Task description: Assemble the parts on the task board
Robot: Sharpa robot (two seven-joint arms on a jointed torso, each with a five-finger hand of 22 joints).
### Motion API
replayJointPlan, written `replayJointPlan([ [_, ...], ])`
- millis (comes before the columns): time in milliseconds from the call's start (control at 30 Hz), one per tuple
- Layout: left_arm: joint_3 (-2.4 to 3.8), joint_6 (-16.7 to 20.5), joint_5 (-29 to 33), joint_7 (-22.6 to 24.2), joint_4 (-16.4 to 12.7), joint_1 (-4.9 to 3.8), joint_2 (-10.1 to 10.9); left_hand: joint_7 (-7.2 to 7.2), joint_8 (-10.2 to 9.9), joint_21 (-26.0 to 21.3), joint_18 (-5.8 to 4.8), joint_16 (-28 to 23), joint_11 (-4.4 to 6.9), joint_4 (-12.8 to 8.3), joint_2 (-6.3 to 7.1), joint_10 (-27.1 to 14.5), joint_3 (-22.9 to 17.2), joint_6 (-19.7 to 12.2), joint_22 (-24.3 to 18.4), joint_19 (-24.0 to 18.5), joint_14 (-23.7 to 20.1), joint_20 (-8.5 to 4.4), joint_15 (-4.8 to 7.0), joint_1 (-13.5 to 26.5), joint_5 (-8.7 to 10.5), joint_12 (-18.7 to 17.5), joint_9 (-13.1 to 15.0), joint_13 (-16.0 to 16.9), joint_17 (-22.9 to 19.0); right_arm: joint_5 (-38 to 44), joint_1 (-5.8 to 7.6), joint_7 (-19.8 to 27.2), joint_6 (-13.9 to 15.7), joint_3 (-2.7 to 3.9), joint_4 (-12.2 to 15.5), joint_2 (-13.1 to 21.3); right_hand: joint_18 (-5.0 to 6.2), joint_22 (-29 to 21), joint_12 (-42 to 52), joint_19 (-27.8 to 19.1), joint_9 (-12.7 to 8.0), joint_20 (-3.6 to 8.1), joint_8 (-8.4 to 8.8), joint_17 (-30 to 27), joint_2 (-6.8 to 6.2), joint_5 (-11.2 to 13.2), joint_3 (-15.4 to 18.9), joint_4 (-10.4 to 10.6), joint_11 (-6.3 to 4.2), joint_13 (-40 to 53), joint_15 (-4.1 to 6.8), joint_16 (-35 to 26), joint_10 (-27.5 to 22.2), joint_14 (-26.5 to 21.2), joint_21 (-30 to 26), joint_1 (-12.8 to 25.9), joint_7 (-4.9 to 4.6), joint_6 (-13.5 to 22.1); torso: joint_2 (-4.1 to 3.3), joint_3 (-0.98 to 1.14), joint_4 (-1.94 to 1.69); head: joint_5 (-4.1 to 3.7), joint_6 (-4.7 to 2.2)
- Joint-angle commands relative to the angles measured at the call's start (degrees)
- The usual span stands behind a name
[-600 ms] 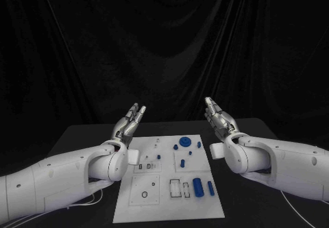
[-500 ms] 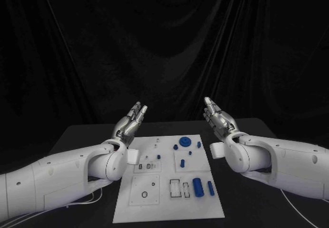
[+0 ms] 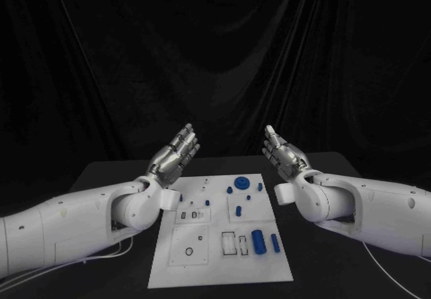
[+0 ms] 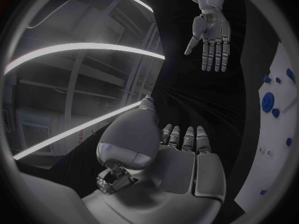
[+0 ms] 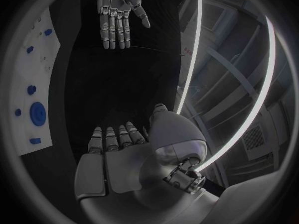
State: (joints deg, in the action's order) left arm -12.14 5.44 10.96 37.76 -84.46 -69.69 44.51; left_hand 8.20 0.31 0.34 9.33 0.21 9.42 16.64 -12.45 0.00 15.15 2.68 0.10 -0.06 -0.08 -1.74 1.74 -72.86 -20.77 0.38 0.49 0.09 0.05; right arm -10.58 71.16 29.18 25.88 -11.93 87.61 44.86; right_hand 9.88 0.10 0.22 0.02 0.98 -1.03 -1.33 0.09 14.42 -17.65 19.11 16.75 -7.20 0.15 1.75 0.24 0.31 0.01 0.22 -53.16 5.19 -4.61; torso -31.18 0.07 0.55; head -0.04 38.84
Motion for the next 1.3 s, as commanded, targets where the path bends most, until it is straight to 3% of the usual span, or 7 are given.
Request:
replayJointPlan([
  [33, 0.03, -8.3, -0.1, 3.6, 1.9, -0.15, 1.4, 1.06, 0.3, -0.3, 0.32, -0.2, -1.34, 0.1, 0.17, 0.0, -0.7, 0.5, -0.1, 0.1, 0.1, 2.45, 3.04, -2.9, -2.26, -0.4, 0.1, -0.1, -0.1, -0.5, 0.13, -2.9, -4.8, 0.05, -0.9, 0.0, 0.27, -0.1, 0.4, 0.0, 0.1, -2.72, -0.37, -0.1, 0.04, -0.2, -0.2, -0.1, 1.14, 0.2, 0.82, -0.2, 0.0, 0.0, -0.2, -0.7, -0.99, -0.1, 0.06, 0.06, 0.0, -0.2, 2.08],
  [167, 0.02, -9.1, -4.0, 3.4, 2.4, -0.1, 2.1, -1.23, 0.6, -0.3, -0.72, -0.2, -5.37, -0.6, -0.22, 0.0, -2.0, 1.9, -0.1, 0.1, 0.1, 6.96, -2.15, -6.7, -7.47, -0.4, 0.4, -0.1, -0.1, -0.5, 0.14, -3.5, -6.1, 0.05, -1.2, 0.2, 0.31, -0.1, 0.6, 0.0, 0.1, -5.57, -0.63, -0.1, -0.17, -0.5, -0.3, -0.1, 1.97, 0.2, -1.86, -0.2, 0.0, 0.0, -0.2, -1.3, -1.63, -0.5, 0.07, -0.01, -0.05, -0.32, 2.7],
  [367, 0.02, -8.7, -9.7, 4.1, 2.8, -0.06, 3.2, -3.52, 0.9, -0.3, 0.51, -0.2, -7.4, -0.7, -0.79, 0.2, -3.2, 3.2, -0.1, 0.1, 0.1, 6.95, -0.98, -9.4, -12.07, -0.2, 0.6, 0.0, -0.1, -0.5, 0.55, -5.1, -7.9, 0.05, -1.6, 0.4, 0.39, 0.2, 1.3, 0.4, 0.2, -8.4, -0.97, -0.1, -0.61, -1.0, -0.5, -0.2, 3.89, 0.4, -4.37, -0.2, 0.2, 0.0, 0.1, -2.3, -2.85, -1.1, 0.0, -0.05, -0.02, 0.11, 2.2],
  [433, 0.02, -8.6, -11.5, 4.4, 2.8, -0.06, 3.8, -3.93, 0.9, -0.3, 0.63, -0.2, -7.27, -0.7, -0.77, 0.2, -3.4, 3.5, -0.1, 0.1, 0.1, 6.86, -0.83, -9.9, -12.96, -0.2, 0.6, 0.1, -0.1, -0.2, 1.06, -5.8, -8.2, 0.05, -1.7, 0.5, 0.0, 1.1, 3.7, 3.2, 0.6, -11.64, -2.05, 0.6, -1.43, -2.3, -0.9, -0.3, 8.09, 0.9, -8.91, 1.1, 1.4, 1.5, 1.6, -4.6, -4.79, -3.5, 0.01, -0.03, 0.0, 0.39, 2.57],
  [733, 0.02, -7.6, -14.6, 4.7, -0.5, -0.1, 7.4, -4.85, 1.1, -0.3, 0.74, -0.2, -6.85, -2.5, 0.17, 0.3, -4.7, 4.9, -0.1, 0.1, 0.1, 7.28, -1.11, -13.4, -19.21, -0.1, 0.8, 0.1, -0.1, 9.0, 7.33, -10.5, -7.6, 0.05, -0.5, 2.1, -2.71, 6.7, 15.3, 34.0, 2.9, -15.64, -6.95, 4.3, -4.89, -9.5, -2.4, -5.4, 14.7, 2.4, -15.79, 16.4, 9.9, 29.1, 14.5, -12.5, -9.11, -16.2, -0.19, -0.06, -0.12, 1.3, 4.5],
  [1033, 0.03, -5.9, -15.0, 4.3, -5.9, -0.36, 10.9, -4.99, 1.2, -0.3, 0.75, -0.2, -7.48, -2.7, 0.65, 0.4, -4.8, 5.3, -0.1, 0.1, 0.1, 7.86, -1.8, -13.8, -20.02, 0.0, 0.8, 0.1, -0.1, 35.8, 14.58, -22.1, -12.5, 0.05, 1.7, 4.3, 0.56, 6.4, 24.2, 51.9, 3.7, -13.81, -10.99, 6.1, -5.85, -11.3, -4.2, -11.5, 14.56, 3.3, -10.61, 20.9, 21.0, 51.4, 17.4, -22.1, -12.35, -25.0, -1.9, 0.04, -0.46, 0.37, 3.89],
  [1300, 0.03, -3.0, -15.0, 4.2, -11.7, -2.88, 13.8, -5.58, 1.1, -0.3, 0.37, -0.2, -7.58, -4.2, 0.56, 0.3, -6.2, 5.4, -0.1, 0.1, 0.1, 9.3, -3.68, -14.8, -22.27, 0.0, 0.8, 0.1, -0.1, 82.6, 17.29, -25.9, -13.8, 0.06, 4.0, 5.1, 0.64, 9.1, 23.5, 72.2, 4.0, -5.61, -11.76, 13.1, -7.33, 1.7, -7.9, -12.0, 11.93, 3.5, -2.05, 30.1, 32.8, 73.2, 24.0, -28.1, -8.47, -34.3, -3.62, -0.41, -1.45, 0.91, 4.73],
])
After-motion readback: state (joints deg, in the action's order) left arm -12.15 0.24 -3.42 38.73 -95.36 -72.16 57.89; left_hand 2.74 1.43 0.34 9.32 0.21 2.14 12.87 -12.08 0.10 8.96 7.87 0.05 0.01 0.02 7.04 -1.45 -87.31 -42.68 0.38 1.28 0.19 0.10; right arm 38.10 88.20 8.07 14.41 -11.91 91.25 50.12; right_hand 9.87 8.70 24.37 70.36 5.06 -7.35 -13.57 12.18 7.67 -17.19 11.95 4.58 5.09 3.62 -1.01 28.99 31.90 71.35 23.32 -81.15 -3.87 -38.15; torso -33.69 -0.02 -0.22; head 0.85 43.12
